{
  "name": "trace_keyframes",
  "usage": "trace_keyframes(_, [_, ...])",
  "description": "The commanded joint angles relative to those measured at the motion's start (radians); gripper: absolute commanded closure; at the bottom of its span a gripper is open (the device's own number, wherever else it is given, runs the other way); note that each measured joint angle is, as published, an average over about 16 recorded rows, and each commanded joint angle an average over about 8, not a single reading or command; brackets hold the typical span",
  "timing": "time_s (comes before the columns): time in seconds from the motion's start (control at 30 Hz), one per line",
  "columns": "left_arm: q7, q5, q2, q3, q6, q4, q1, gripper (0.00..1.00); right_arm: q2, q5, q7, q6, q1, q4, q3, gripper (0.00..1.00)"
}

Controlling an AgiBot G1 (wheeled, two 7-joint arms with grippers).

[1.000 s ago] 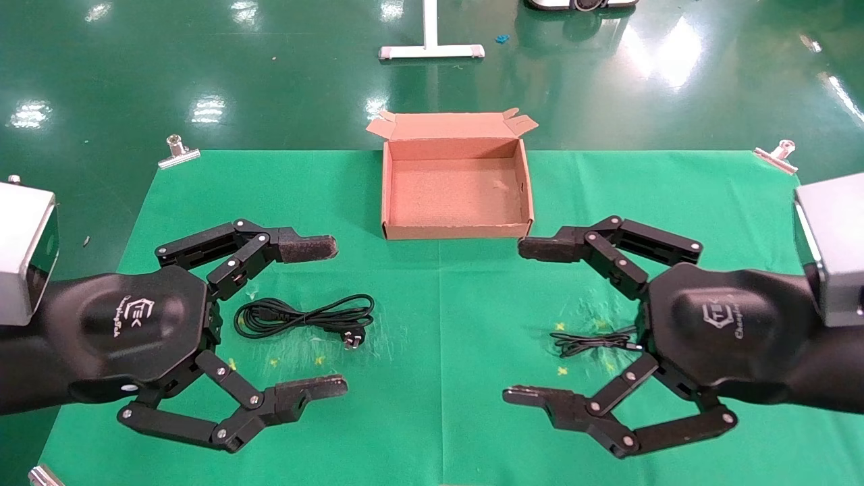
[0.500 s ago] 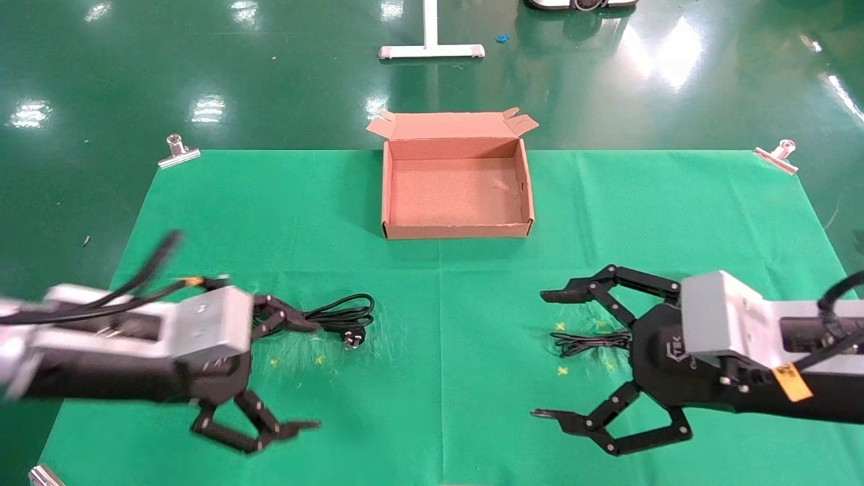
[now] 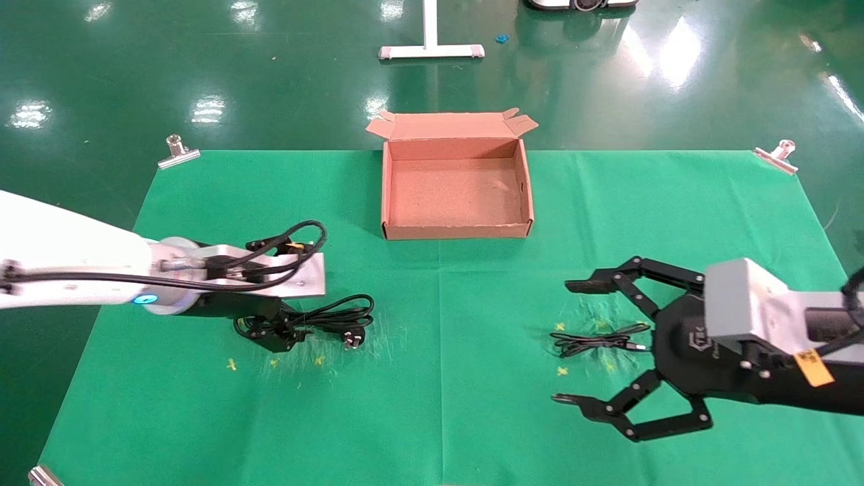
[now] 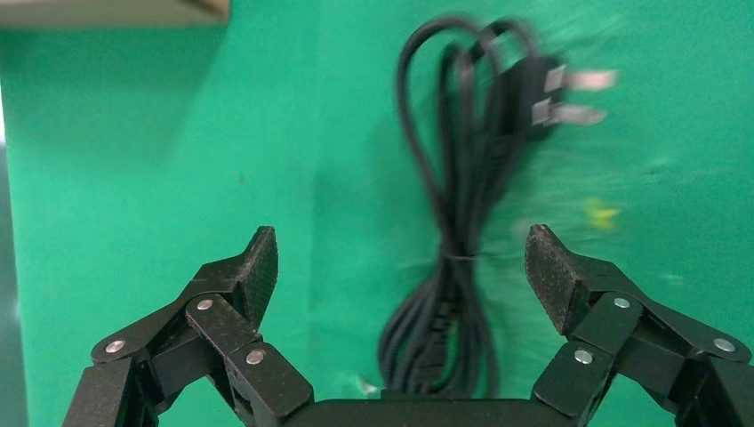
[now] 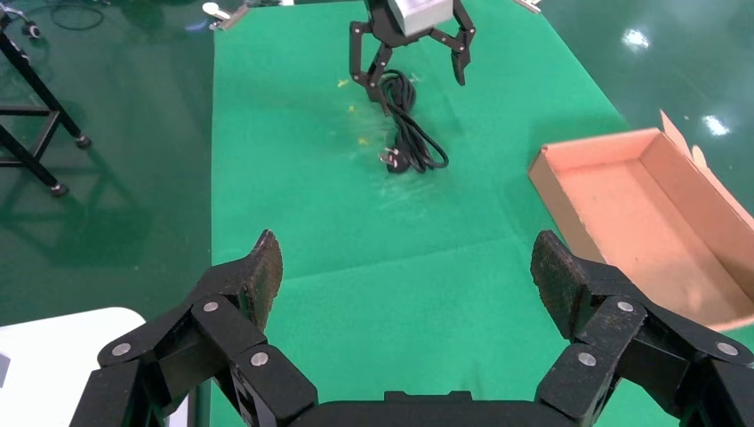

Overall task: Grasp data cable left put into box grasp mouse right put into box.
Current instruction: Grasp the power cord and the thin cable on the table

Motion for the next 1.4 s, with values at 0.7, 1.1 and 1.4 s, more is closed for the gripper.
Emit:
trace_keyframes(0.7, [-0.065,0.149,0.050,0.033,-0.090,-0.001,0.043,0.00,0.020,0.002,0.008,0.006,-0.010,0.001,0.005,0.00])
trace_keyframes(1.1, [-0.076,0.178,0.059,0.040,-0.102,0.000,0.051,0.00,0.025,-0.045,0.007,0.028,-0.017,-0.001,-0.007,0.00])
trace_keyframes(1.4, [-0.077,0.179,0.059,0.041,-0.101,0.000,0.051,0.00,-0.013,-0.333,0.044,0.135,-0.005,-0.016,-0.099,0.00])
